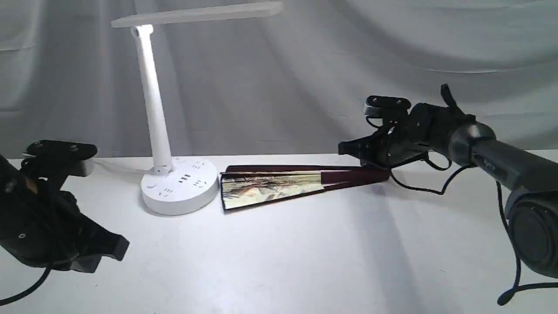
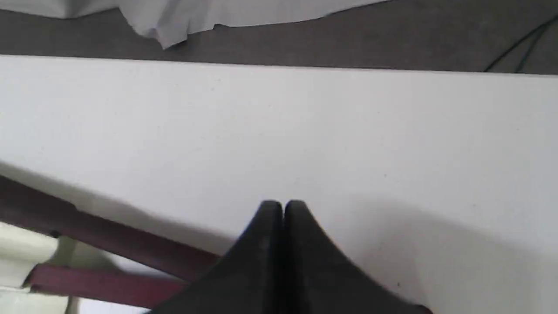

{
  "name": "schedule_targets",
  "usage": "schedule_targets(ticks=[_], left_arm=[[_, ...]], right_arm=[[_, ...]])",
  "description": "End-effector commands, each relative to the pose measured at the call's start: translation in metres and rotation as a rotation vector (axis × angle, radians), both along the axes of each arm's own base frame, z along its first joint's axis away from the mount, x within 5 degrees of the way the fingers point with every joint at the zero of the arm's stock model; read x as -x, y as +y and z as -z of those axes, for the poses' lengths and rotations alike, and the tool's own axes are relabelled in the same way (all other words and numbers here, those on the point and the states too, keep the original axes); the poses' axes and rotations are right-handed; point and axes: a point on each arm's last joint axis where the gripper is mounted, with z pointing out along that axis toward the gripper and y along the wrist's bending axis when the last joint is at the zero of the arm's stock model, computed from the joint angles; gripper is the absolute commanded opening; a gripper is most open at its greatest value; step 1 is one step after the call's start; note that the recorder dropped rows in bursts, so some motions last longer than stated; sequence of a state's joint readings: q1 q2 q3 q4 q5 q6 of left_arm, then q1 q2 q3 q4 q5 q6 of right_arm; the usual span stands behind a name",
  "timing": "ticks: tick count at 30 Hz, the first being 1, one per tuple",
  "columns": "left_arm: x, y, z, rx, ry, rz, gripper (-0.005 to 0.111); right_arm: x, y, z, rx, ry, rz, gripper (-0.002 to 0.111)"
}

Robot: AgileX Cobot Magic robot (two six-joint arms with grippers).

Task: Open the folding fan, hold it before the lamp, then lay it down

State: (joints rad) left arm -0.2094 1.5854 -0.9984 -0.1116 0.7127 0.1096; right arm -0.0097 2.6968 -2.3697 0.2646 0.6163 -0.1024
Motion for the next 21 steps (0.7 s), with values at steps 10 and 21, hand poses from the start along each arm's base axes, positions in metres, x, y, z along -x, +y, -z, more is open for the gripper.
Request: schedule_targets(ticks=[10,21], left_arm=[[-0.001,-0.002,-0.002,0.005,-0.008,0.002,0.0],[-0.001,-0.002,-0.002,0.005,-0.006,0.002,0.0]], right_arm=[[0.024,0.004,-0.019,0.018,0.245,-0.116,0.0],[0.048,0.015,-0.035,-0.026,0.441,-0.3,0.0]])
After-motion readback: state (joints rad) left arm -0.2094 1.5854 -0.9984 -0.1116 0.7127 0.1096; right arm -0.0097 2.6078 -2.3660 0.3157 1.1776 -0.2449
